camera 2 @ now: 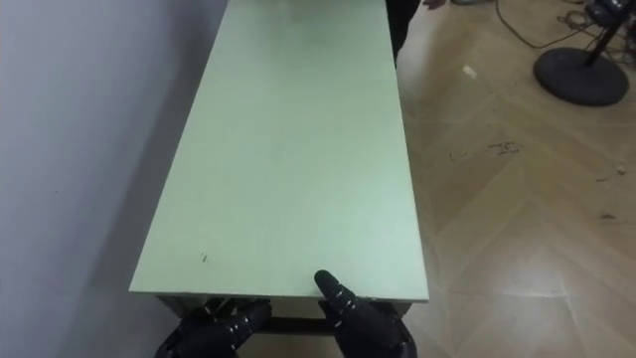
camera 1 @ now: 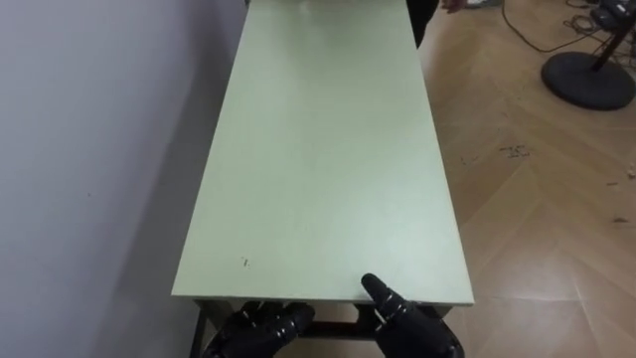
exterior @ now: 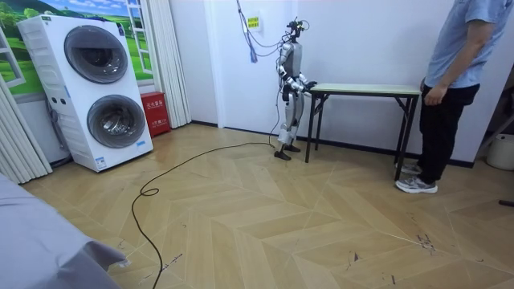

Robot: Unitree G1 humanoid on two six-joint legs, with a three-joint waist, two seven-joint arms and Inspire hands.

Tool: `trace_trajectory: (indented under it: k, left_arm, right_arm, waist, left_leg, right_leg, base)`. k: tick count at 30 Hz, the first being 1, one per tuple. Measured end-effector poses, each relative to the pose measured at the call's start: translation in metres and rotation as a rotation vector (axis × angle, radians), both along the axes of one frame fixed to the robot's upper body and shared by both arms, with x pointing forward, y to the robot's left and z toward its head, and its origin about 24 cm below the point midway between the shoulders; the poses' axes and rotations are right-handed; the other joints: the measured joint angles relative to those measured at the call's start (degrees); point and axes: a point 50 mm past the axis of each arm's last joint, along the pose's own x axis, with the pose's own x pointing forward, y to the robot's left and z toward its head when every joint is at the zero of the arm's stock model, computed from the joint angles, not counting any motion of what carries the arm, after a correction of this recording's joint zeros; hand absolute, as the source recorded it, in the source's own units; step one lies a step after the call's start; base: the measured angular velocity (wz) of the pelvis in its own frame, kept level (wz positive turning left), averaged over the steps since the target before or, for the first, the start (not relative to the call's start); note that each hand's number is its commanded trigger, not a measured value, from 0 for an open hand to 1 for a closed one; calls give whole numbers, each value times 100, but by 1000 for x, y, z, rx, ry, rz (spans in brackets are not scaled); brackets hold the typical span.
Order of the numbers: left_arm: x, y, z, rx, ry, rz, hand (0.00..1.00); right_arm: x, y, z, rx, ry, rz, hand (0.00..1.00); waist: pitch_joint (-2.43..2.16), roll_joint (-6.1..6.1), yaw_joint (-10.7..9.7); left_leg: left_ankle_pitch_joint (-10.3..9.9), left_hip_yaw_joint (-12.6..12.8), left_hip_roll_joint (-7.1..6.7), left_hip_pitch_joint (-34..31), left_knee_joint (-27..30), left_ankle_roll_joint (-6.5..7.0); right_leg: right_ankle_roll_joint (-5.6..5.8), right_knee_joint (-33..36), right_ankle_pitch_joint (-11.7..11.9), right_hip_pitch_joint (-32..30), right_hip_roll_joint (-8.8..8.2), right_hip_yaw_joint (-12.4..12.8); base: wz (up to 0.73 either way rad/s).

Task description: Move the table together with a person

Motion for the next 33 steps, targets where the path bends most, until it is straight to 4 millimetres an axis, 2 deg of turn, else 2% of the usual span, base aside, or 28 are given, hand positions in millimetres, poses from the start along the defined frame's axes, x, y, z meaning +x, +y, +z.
trace_trajectory:
  k: [5,8,11,16,23,29,33]
  left_arm:
    - [-3,3,-4,17,18,-6,0]
    - [-12,9,-13,51,71,-8,0]
    - [-22,15,-20,96,113,-23,0]
    - [-27,24,-24,138,137,-11,0]
    - [-40,46,-38,259,225,-22,0]
    - [-68,61,-51,322,365,7,0]
    - [-91,69,-57,370,482,88,0]
  right_arm:
    - [-4,-8,-9,-45,18,13,0]
    - [-12,-16,-18,-96,58,27,0]
    - [-18,-21,-25,-185,88,89,0]
    - [-29,-29,-37,-278,150,157,0]
    - [-49,-48,-51,-406,245,235,0]
    - [-73,-67,-64,-464,405,193,0]
    - [-99,-78,-71,-500,558,123,0]
  waist:
    - [8,4,-15]
    - [12,8,-20]
    - [15,-1,-20]
    - [21,-43,-17]
    - [-19,-89,2]
    - [-26,-76,13]
    - [-22,-74,-16]
  left_leg:
    - [-1,-6,-3,38,-24,0]
    - [-15,-11,-3,51,-62,-11]
    - [-18,-23,7,27,-48,-18]
    - [-28,-23,7,8,-46,-32]
    - [-41,-3,22,35,-21,-54]
    - [-58,71,74,70,-54,-63]
    - [-75,26,84,103,-66,-87]
  right_leg:
    - [0,-4,0,40,0,4]
    - [-2,-78,2,104,9,8]
    - [-10,-91,6,101,22,-2]
    - [-11,-98,7,89,35,-7]
    - [-17,-101,10,95,65,-4]
    - [-36,-130,22,122,76,-5]
    - [-58,-194,36,198,99,-13]
  base:
    - [0]
    - [0]
    - [1]
    - [0]
    - [0]
    - [-3]
    - [-3]
